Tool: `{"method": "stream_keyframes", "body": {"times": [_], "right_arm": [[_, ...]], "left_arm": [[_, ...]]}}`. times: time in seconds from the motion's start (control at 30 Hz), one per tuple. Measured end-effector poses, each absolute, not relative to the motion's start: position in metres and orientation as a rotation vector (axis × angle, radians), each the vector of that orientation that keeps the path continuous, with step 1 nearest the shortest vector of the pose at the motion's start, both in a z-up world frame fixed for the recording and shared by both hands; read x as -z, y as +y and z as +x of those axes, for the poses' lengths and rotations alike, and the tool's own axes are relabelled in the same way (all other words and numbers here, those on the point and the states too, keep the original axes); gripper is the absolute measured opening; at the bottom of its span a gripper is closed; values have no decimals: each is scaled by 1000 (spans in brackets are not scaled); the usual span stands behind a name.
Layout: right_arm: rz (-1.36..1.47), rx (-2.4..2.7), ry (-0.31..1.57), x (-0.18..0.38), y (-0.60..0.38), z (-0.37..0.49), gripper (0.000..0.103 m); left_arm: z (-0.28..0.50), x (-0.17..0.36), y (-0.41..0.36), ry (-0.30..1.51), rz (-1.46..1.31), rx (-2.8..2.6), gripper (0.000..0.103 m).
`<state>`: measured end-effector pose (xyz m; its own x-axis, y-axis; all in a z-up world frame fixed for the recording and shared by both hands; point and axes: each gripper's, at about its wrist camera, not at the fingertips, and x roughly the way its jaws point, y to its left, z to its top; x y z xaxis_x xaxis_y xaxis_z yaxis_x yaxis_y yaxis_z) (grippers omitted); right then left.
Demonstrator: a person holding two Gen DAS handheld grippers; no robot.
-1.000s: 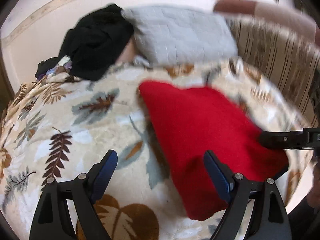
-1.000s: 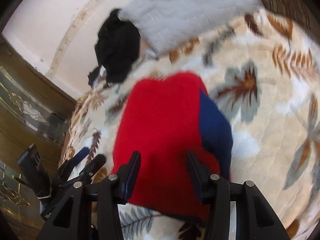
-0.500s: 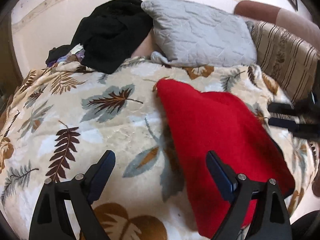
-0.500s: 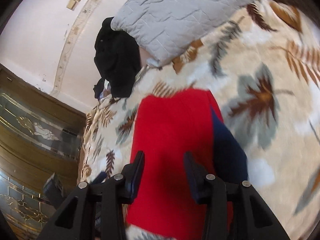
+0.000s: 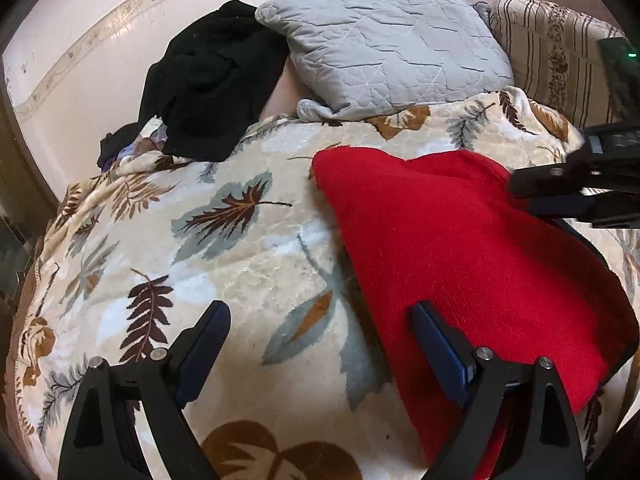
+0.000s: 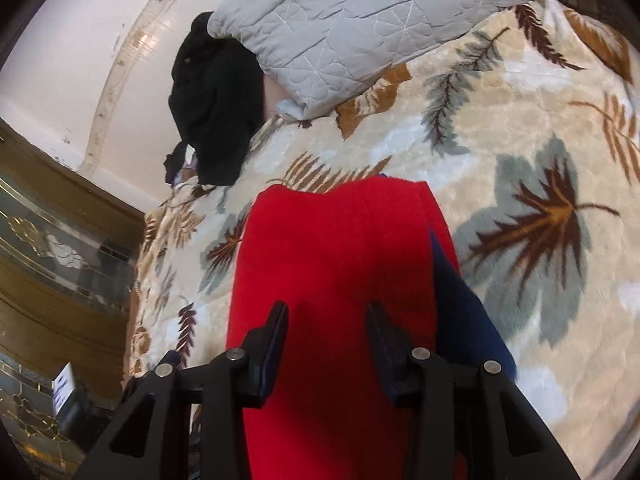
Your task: Fold small clothes
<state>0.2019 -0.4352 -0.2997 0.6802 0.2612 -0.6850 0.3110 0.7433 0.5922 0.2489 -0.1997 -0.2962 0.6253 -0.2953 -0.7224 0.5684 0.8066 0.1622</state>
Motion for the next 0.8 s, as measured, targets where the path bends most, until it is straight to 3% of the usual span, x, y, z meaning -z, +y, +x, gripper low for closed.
{"method": "stream_keyframes", "body": {"times": [0.13, 0.2, 0.8], "right_arm": [[747, 24, 855, 295, -430, 181, 46], [718, 29, 891, 300, -425, 178, 55], [627, 6, 879, 332, -419, 183, 56]], "left_arm": [[246, 297, -199, 730, 410, 502, 92], [246, 297, -199, 730, 405, 499, 92], [248, 298, -197, 821, 334, 451, 93]]}}
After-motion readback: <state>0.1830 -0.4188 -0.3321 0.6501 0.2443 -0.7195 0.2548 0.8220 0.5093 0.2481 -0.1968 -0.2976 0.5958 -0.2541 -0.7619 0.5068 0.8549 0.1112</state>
